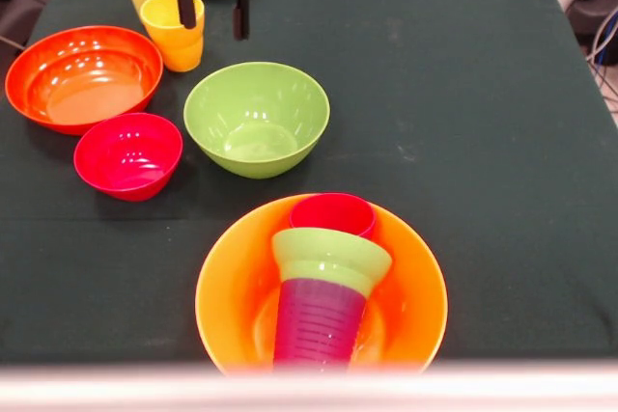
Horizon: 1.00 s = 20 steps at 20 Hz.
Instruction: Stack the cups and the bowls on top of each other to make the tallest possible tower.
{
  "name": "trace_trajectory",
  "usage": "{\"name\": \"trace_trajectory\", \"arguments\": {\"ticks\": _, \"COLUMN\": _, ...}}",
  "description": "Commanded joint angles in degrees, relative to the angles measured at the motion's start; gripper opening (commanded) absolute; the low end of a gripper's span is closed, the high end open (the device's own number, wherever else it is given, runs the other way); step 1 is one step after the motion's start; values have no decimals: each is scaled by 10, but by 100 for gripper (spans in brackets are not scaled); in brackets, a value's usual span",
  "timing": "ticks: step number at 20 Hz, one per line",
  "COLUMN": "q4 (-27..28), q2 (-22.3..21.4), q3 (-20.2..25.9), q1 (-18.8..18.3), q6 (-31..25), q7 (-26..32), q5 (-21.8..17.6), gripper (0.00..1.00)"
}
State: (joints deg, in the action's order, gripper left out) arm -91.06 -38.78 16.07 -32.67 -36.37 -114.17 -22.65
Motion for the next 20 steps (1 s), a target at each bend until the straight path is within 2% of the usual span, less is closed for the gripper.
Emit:
{"name": "trace_trajectory", "arguments": {"ticks": 1, "q4": 12, "q2": 71, "q3": 22, "q1": 9, "q6": 16, "q7": 73, "q5": -64, "gripper": 100}}
{"name": "trace_trajectory", "arguments": {"ticks": 5, "q4": 28, "q2": 91, "q3": 31, "q1": 1, "q6": 18, "q7": 79, "q5": -66, "gripper": 100}}
{"name": "trace_trajectory", "arguments": {"ticks": 10, "q4": 35, "q2": 94, "q3": 23, "q1": 8, "q6": 27, "q7": 66, "q5": -82, "gripper": 100}}
{"name": "trace_trajectory", "arguments": {"ticks": 20, "q4": 49, "q2": 103, "q3": 27, "q1": 7, "q6": 14, "q7": 61, "q5": -85, "gripper": 100}}
